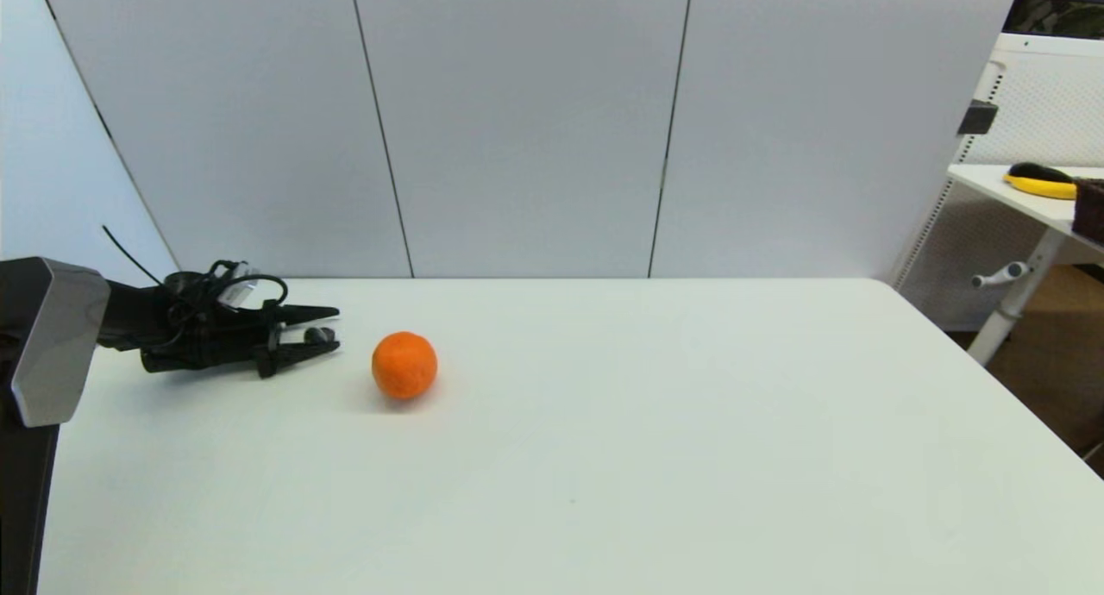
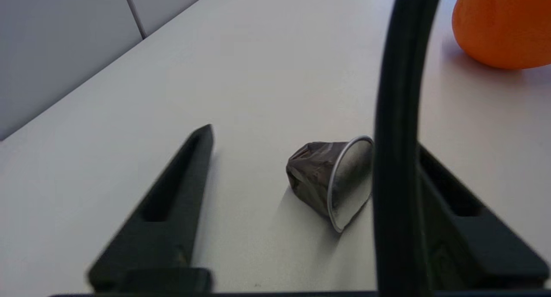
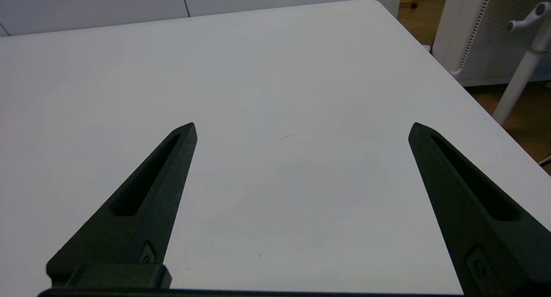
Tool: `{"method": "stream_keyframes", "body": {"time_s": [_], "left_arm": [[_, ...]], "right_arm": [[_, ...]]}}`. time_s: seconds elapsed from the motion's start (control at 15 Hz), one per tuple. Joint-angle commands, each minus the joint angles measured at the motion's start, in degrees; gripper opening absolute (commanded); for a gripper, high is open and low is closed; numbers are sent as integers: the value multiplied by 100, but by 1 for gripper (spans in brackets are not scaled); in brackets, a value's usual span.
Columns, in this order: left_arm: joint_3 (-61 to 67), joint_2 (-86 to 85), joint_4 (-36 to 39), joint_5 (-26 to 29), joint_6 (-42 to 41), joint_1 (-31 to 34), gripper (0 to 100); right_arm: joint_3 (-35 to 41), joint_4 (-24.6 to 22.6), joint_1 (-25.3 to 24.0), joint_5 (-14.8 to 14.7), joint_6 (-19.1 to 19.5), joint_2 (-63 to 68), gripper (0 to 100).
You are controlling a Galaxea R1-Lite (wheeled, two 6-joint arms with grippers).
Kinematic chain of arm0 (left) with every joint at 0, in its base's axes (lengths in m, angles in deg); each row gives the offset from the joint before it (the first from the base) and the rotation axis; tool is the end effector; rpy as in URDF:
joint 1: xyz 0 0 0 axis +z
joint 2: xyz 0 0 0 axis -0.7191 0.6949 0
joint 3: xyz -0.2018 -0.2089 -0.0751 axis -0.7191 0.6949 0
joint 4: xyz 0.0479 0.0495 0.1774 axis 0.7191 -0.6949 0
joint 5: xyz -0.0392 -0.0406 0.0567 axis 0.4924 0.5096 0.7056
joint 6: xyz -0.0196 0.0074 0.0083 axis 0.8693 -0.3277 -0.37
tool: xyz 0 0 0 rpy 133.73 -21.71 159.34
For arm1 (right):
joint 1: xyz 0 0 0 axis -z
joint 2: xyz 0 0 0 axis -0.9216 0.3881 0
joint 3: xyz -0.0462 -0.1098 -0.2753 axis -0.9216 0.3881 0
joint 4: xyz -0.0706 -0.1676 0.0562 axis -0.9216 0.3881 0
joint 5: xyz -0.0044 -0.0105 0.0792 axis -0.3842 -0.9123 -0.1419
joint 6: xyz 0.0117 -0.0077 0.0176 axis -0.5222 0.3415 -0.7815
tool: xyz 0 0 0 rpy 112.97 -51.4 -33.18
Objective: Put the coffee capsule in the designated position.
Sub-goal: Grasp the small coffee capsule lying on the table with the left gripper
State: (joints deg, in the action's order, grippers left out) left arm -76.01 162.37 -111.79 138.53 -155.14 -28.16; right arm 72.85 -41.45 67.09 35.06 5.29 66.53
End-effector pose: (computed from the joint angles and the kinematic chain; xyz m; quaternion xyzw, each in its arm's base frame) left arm 0.4574 0.1236 0.0271 0.0820 0.0385 -0.5574 0.8253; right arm -0.0229 -0.0011 0.0758 0.0396 -0.0029 -0.0237 0.9989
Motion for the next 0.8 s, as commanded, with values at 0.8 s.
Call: {"method": "stream_keyframes", "body": {"time_s": [0.8], "left_arm": [[-399,-902,-1169,-29,-70,-7,0]], "right_arm": [[9,-2,-1,-1,-4,7,100]]}}
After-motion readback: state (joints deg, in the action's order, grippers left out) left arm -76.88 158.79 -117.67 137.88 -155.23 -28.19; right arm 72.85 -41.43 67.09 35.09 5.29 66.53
